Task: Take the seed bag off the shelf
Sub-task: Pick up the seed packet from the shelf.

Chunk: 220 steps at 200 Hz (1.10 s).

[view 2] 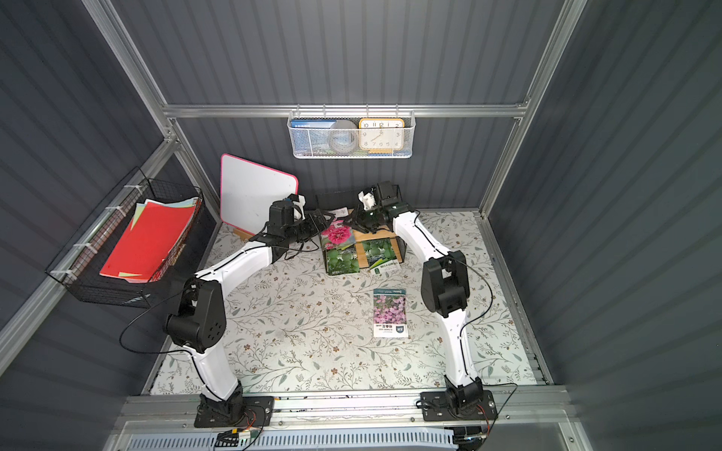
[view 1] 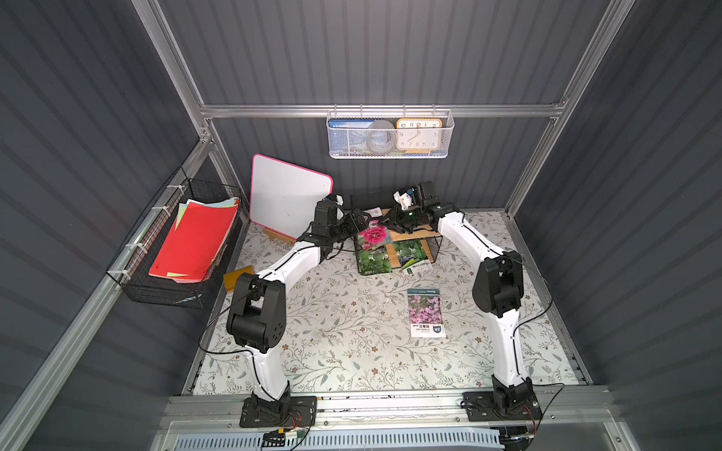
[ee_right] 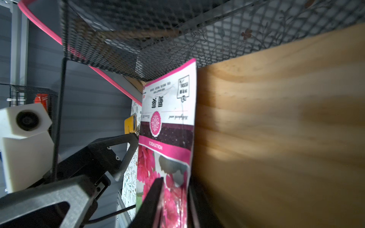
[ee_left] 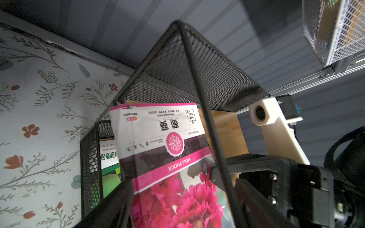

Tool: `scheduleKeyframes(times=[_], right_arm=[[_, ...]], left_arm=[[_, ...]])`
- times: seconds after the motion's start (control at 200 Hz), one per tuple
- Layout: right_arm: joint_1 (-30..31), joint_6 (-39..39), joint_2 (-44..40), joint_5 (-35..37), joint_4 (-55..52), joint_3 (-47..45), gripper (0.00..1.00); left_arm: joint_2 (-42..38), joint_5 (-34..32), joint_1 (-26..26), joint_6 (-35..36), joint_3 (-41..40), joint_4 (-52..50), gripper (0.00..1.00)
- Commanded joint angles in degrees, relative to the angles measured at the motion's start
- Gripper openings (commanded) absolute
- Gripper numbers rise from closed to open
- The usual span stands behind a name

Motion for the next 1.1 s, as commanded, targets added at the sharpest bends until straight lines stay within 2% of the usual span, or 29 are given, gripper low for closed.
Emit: scheduleKeyframes(times=[0.0,0.07,0.56,0.74,0.785,1.096], right_arm=[[0.7,-1.0,2.8,1.1,-5.5,0.1,0.14],[0.6,-1.2,2.8,1.6,-5.9,0.2,0.0],[0.5,-0.8,-0.7,5.1,-5.4,0.2,0.0],[-0.4,-0.1,-2.9,6.3,-4.7,-0.2,0.0],[-0.6,-0.1,-3.3,6.3,-4.6,-0.4,0.0],[-2.4,1.0,-8.1,6.6,-1.5,-4.9,0.0]], left_arm=[[1.7,0.1,0.1,0.1,-0.5,0.5,0.85],[1.7,0.1,0.1,0.1,-0.5,0.4,0.85],[-1.9,-0.4,0.1,1.9,0.2,-2.1,0.86],[-5.4,-2.2,0.1,3.8,0.8,-4.7,0.92],[-6.2,-3.0,0.1,4.3,0.9,-5.2,1.0],[-11.4,-6.4,0.1,5.9,0.9,-6.8,1.0]])
